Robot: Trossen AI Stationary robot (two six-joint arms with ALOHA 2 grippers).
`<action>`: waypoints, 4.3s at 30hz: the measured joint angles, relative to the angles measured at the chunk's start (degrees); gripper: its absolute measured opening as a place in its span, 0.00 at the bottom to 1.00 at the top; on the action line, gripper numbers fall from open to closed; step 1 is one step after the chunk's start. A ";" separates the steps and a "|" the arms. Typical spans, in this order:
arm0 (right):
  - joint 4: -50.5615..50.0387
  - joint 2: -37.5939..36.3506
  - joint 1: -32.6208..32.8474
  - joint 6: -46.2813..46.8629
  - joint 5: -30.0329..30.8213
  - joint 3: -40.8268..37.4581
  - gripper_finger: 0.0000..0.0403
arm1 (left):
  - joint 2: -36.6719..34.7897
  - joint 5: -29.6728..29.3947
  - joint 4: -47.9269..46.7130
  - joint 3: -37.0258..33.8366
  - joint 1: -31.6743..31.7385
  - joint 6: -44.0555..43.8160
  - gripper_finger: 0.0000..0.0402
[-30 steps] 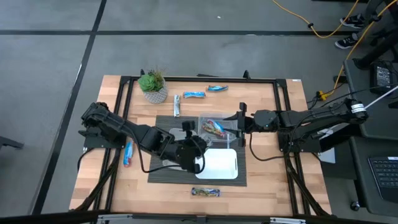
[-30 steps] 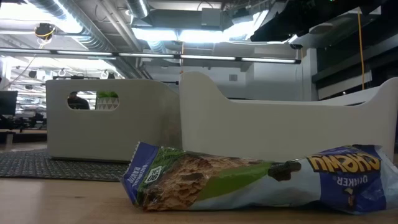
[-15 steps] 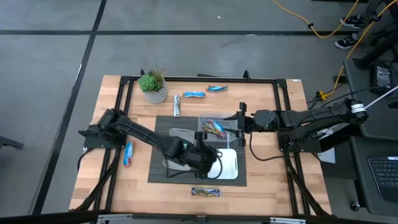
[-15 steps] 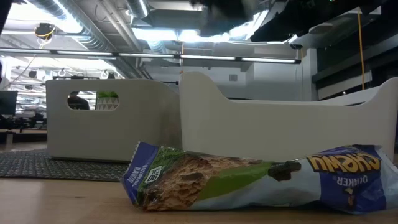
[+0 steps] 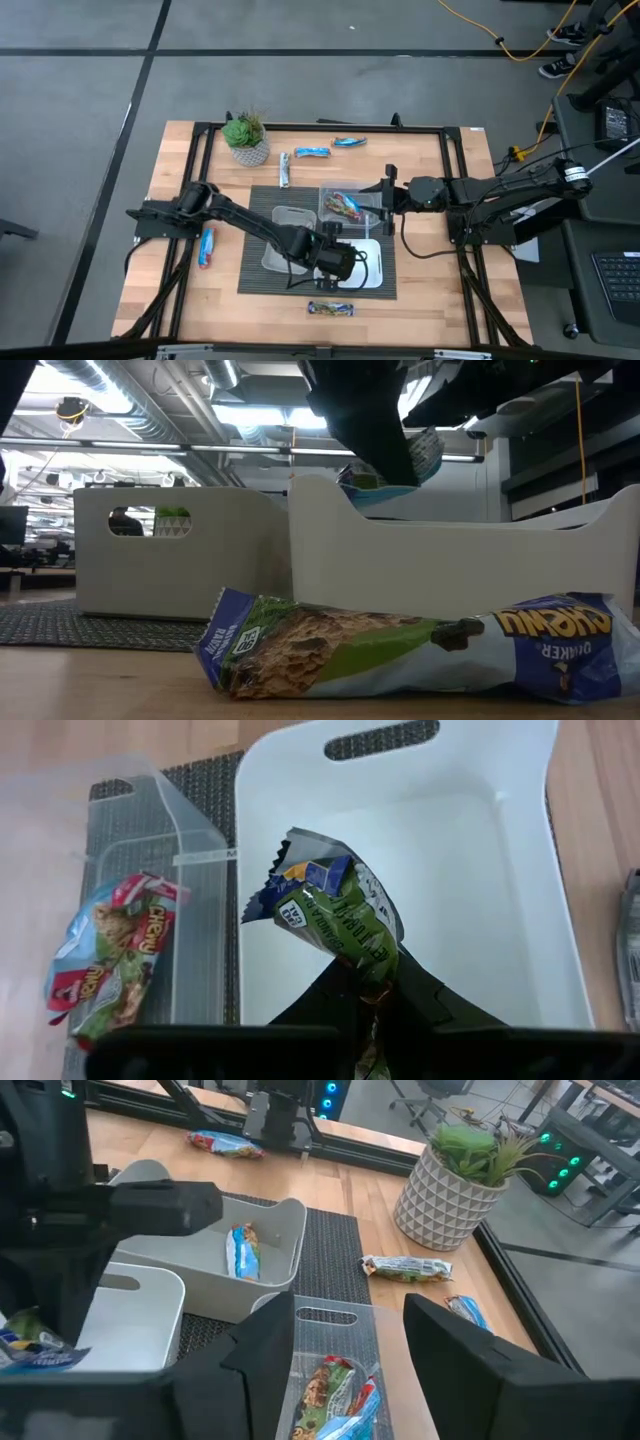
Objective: Pick and place Granola Bars by type
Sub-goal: Put the blue granola bar into the white bin
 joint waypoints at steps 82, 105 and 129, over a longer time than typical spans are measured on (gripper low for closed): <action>0.02 0.00 0.01 0.11 0.78 0.00 0.48 | 3.58 7.72 1.98 0.04 -14.20 -3.04 0.59; 0.00 0.00 0.02 0.11 0.78 0.00 0.48 | 9.25 12.43 3.26 0.12 -12.75 -1.12 0.59; 0.00 0.00 0.01 0.11 0.78 0.00 0.48 | 10.27 17.34 3.25 -0.17 -13.31 -5.00 0.47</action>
